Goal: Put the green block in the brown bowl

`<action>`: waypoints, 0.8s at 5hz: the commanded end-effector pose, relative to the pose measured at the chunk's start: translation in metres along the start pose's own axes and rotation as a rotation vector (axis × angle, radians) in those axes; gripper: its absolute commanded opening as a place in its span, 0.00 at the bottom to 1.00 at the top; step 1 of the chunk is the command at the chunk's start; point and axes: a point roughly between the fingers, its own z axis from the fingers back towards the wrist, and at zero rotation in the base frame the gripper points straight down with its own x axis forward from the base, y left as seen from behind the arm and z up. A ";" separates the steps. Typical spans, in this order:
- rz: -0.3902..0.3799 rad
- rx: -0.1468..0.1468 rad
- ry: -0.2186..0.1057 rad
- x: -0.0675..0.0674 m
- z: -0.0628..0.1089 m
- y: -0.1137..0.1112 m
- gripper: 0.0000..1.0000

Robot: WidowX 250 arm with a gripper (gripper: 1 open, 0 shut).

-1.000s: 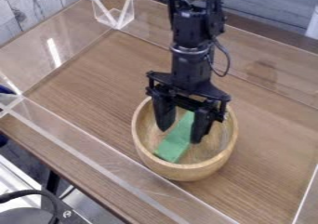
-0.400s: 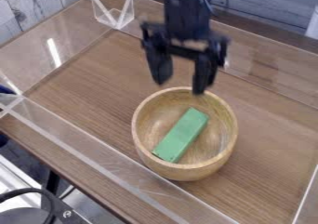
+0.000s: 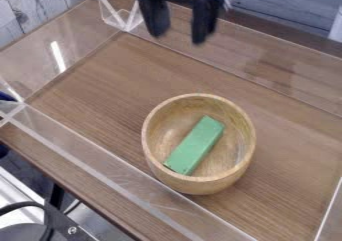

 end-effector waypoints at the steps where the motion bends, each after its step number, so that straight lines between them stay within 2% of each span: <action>1: 0.030 0.019 -0.079 0.014 0.030 0.038 1.00; 2: 0.060 0.033 -0.084 0.011 0.030 0.074 1.00; 3: 0.074 0.041 -0.080 0.011 0.024 0.100 1.00; 4: 0.038 0.035 -0.067 0.009 0.019 0.081 0.00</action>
